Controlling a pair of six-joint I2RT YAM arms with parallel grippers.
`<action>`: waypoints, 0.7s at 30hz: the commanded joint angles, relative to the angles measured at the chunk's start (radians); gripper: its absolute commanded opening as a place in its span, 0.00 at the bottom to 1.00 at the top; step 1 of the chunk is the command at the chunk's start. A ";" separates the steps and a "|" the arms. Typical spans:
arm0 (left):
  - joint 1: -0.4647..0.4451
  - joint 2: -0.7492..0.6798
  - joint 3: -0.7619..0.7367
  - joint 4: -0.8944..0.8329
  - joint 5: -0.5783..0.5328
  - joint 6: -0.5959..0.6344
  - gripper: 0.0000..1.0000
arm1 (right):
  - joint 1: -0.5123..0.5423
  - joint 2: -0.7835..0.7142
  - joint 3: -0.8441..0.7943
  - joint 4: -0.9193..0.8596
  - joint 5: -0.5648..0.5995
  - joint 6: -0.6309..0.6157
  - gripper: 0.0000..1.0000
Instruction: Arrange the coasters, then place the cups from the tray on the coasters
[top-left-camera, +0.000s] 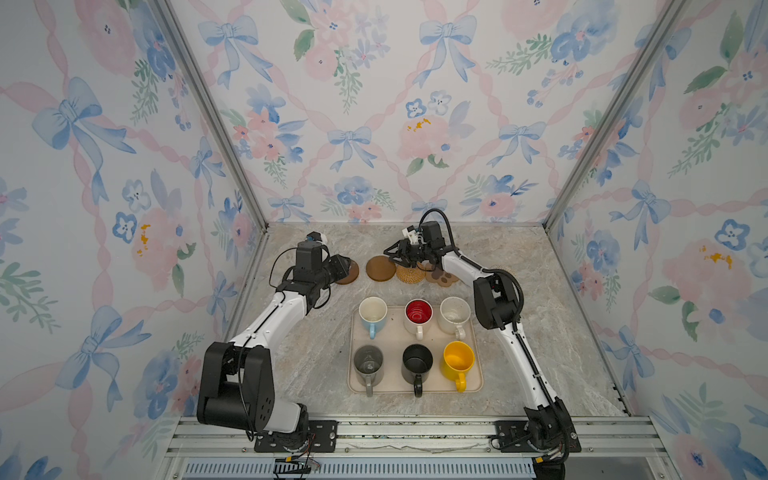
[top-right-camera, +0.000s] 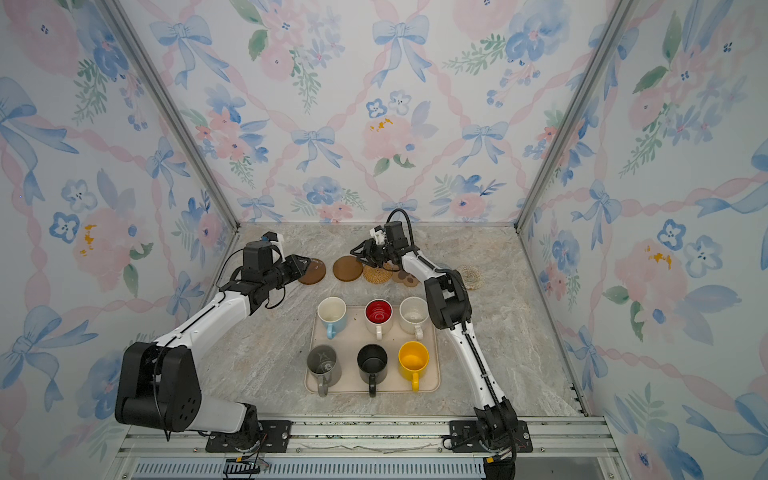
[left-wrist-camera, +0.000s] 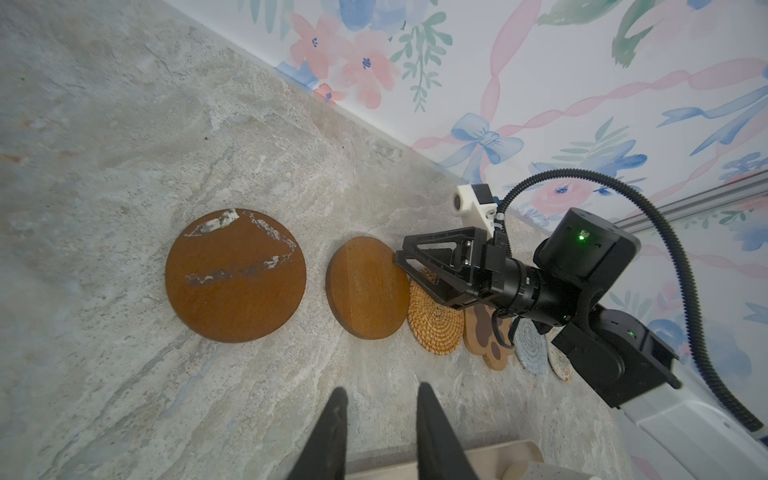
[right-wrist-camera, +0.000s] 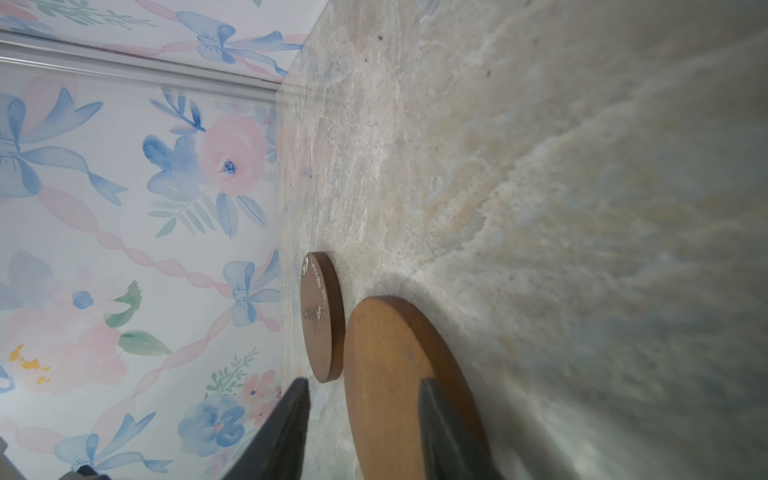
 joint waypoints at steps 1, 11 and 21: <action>-0.007 -0.022 -0.013 0.016 0.002 -0.014 0.26 | -0.022 -0.036 -0.028 0.078 -0.022 0.075 0.46; -0.011 -0.018 -0.016 0.020 0.001 -0.016 0.26 | -0.034 -0.011 -0.010 0.060 -0.014 0.077 0.46; -0.015 -0.016 -0.027 0.036 0.007 -0.024 0.26 | 0.009 0.046 0.148 -0.235 0.045 -0.099 0.46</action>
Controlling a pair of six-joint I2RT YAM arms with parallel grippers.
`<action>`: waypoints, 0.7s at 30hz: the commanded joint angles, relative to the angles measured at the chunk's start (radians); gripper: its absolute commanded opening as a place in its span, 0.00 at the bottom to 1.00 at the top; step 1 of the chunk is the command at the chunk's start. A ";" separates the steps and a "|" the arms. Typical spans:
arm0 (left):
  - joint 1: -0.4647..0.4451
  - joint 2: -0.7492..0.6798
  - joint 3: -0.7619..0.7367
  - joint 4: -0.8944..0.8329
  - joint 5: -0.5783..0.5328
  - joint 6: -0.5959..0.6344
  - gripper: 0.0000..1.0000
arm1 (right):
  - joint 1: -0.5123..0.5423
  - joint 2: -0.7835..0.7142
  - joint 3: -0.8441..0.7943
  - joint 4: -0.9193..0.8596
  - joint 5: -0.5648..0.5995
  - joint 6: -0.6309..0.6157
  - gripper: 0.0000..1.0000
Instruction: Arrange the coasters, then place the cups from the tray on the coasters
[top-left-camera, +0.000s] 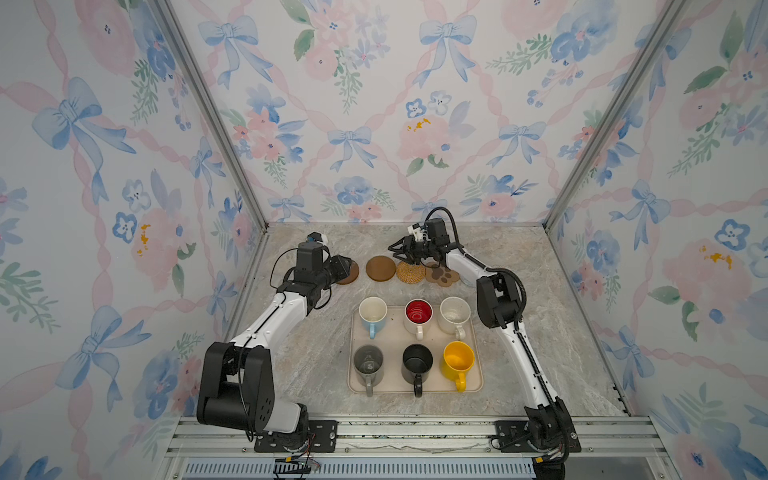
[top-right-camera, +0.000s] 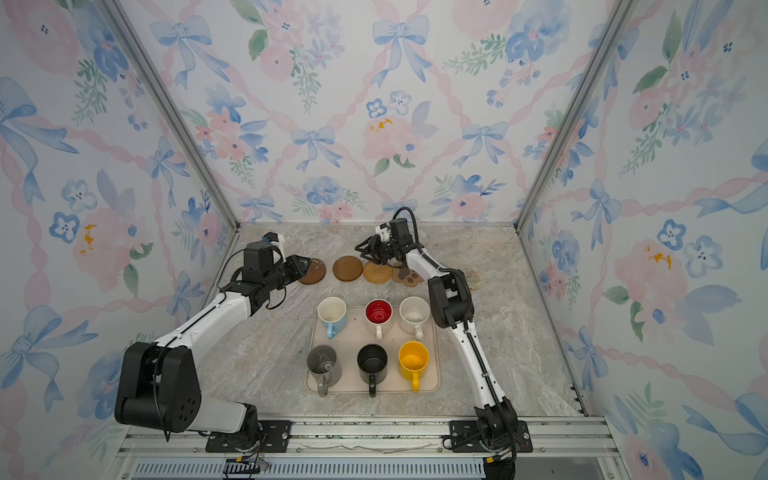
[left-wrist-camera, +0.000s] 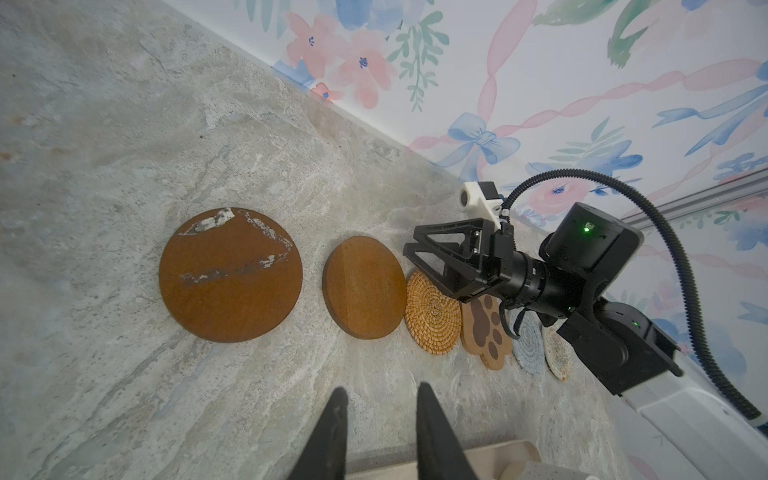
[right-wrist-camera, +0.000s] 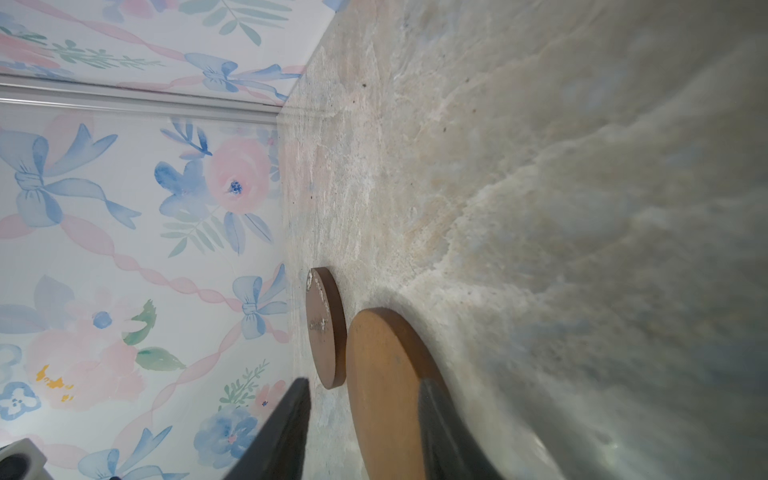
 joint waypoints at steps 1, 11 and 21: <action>-0.008 -0.014 -0.016 0.024 0.006 -0.017 0.26 | 0.021 0.031 0.079 -0.170 0.045 -0.108 0.46; -0.009 -0.020 -0.027 0.028 0.008 -0.018 0.26 | 0.022 0.035 0.087 -0.251 0.087 -0.152 0.46; -0.009 -0.028 -0.032 0.028 0.007 -0.019 0.26 | 0.010 0.037 0.065 -0.216 0.082 -0.124 0.46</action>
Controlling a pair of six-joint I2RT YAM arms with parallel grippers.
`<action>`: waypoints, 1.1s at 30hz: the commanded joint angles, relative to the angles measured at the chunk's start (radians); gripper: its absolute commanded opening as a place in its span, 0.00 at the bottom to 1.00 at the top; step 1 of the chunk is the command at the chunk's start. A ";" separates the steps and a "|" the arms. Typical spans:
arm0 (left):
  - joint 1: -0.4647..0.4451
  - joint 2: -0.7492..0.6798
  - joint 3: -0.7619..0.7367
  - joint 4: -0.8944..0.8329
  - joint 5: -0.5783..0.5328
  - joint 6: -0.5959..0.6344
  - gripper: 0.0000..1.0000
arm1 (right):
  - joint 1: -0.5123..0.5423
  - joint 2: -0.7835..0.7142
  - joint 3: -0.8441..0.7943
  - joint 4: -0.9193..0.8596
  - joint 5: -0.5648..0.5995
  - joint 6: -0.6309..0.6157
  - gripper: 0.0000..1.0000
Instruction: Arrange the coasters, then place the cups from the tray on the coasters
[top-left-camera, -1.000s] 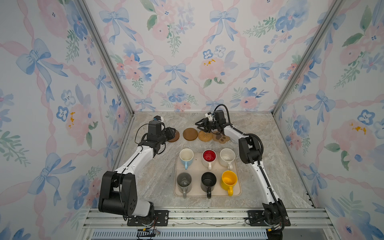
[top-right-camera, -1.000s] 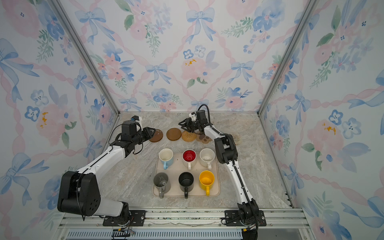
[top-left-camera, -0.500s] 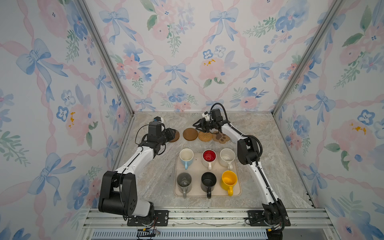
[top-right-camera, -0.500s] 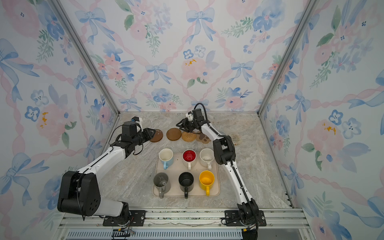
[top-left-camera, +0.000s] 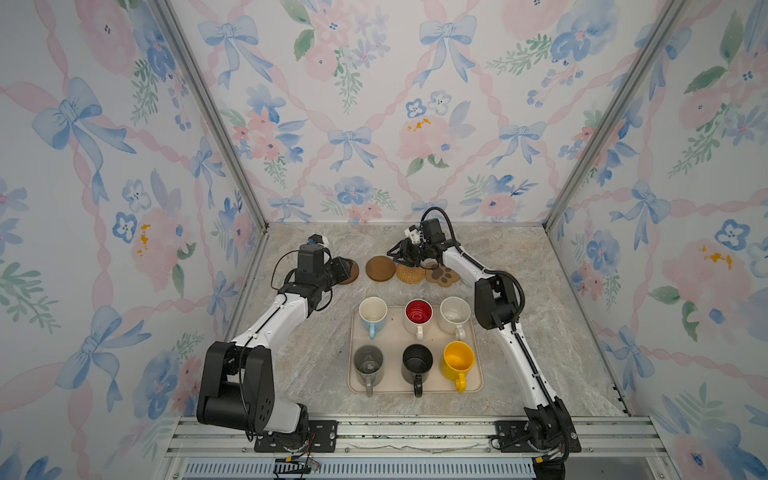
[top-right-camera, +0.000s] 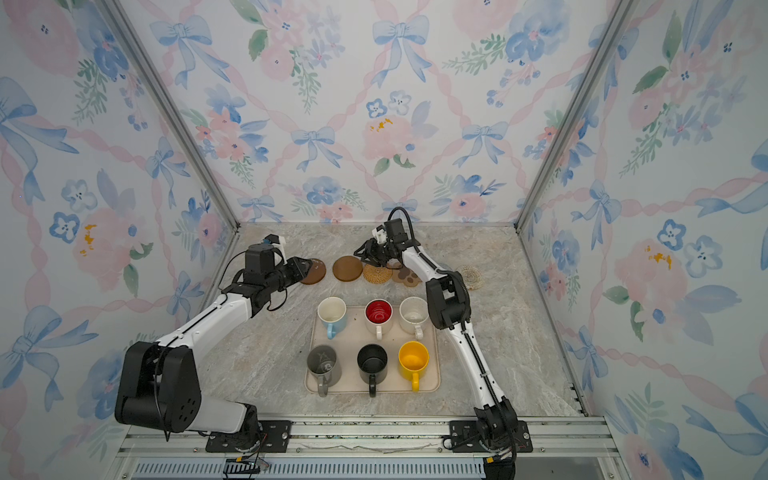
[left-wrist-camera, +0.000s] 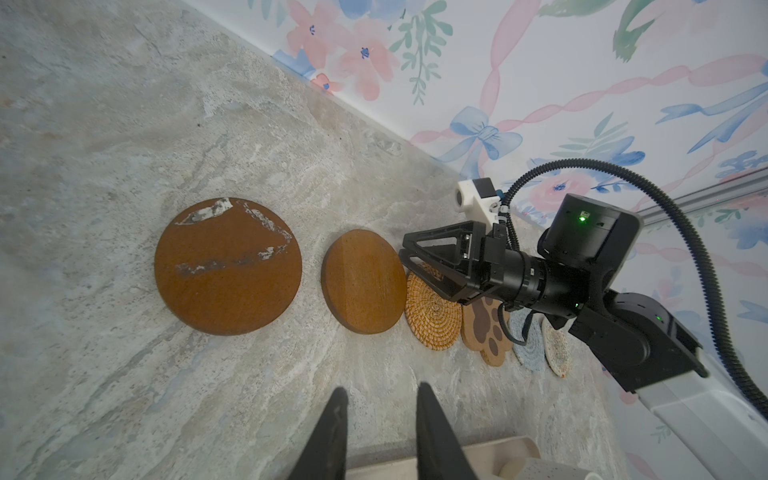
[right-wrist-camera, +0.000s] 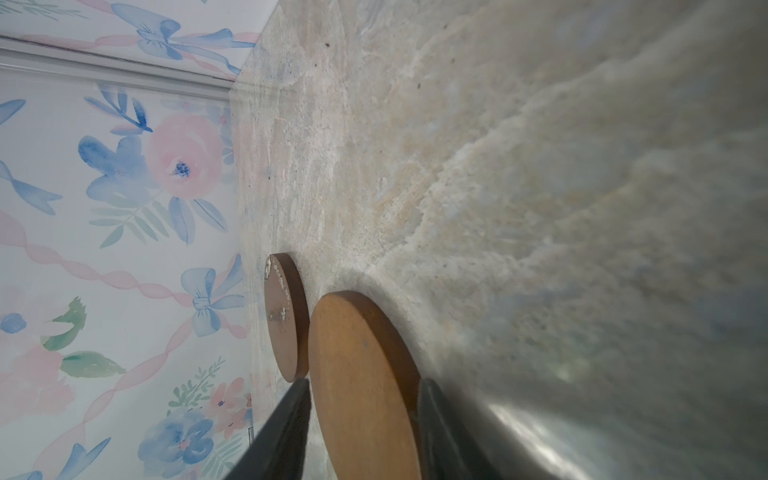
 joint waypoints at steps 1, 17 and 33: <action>-0.004 -0.028 -0.013 0.013 0.005 -0.007 0.26 | -0.002 0.024 -0.004 -0.023 0.005 0.002 0.46; -0.004 -0.028 -0.022 0.024 0.012 -0.010 0.26 | 0.038 -0.002 -0.045 -0.065 -0.029 -0.047 0.45; -0.010 -0.053 -0.028 0.031 0.003 -0.015 0.26 | -0.059 -0.186 -0.184 0.063 -0.061 -0.025 0.45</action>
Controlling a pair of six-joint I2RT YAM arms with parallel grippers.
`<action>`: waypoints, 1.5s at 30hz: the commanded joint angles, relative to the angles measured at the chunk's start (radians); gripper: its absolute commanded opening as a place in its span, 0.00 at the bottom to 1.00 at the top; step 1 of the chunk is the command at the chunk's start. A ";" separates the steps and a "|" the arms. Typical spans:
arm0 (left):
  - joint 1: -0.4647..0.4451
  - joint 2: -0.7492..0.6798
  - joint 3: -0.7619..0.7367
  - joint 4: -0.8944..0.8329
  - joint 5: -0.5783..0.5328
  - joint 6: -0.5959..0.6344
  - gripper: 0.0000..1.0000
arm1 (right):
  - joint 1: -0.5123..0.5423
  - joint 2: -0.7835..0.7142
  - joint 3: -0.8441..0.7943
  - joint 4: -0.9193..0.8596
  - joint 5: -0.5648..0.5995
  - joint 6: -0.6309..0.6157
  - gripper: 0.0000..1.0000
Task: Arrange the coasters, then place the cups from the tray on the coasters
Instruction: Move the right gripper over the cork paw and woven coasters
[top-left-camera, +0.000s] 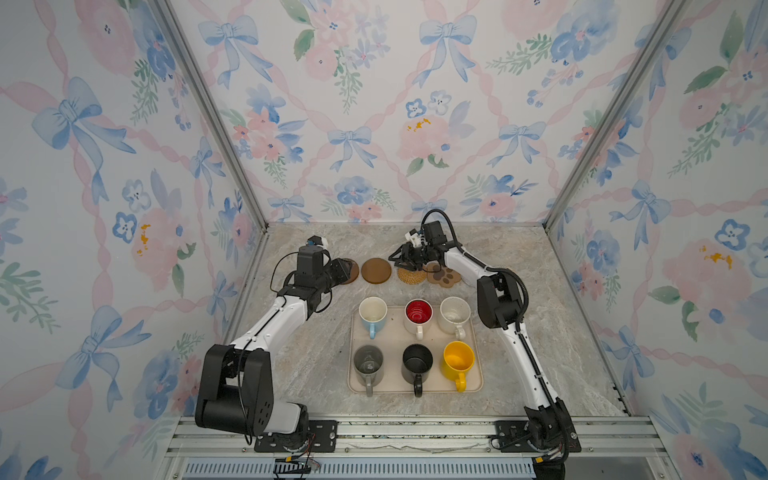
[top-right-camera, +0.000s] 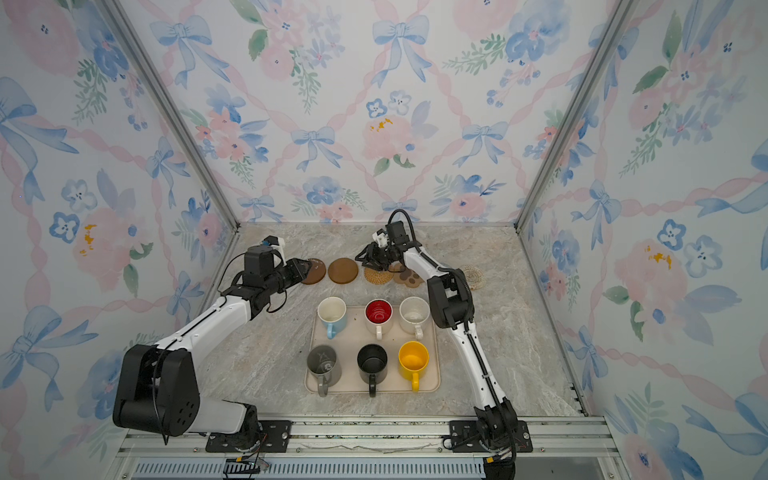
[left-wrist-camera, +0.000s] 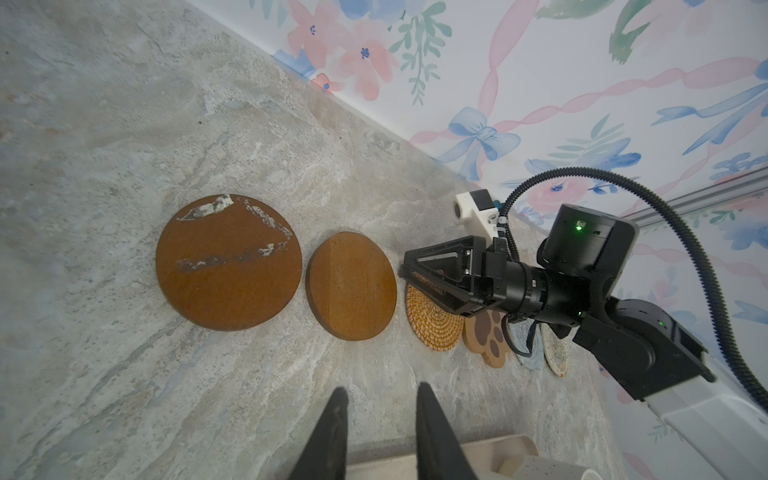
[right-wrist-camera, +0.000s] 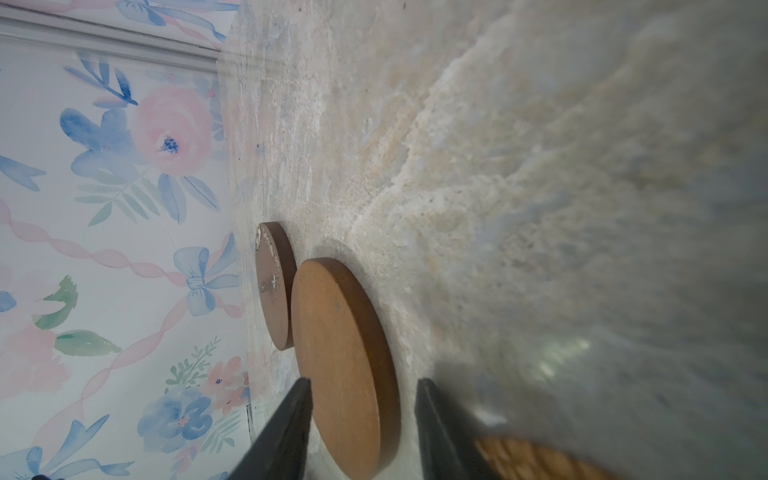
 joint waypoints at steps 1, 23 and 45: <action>-0.010 -0.035 -0.004 0.017 0.002 -0.008 0.26 | -0.047 -0.118 -0.047 0.077 -0.026 0.026 0.45; -0.078 -0.052 0.007 -0.020 -0.087 0.029 0.26 | -0.144 -0.486 -0.458 -0.430 0.421 -0.481 0.29; -0.080 -0.038 0.017 -0.041 -0.090 0.043 0.26 | -0.127 -0.329 -0.378 -0.493 0.616 -0.500 0.36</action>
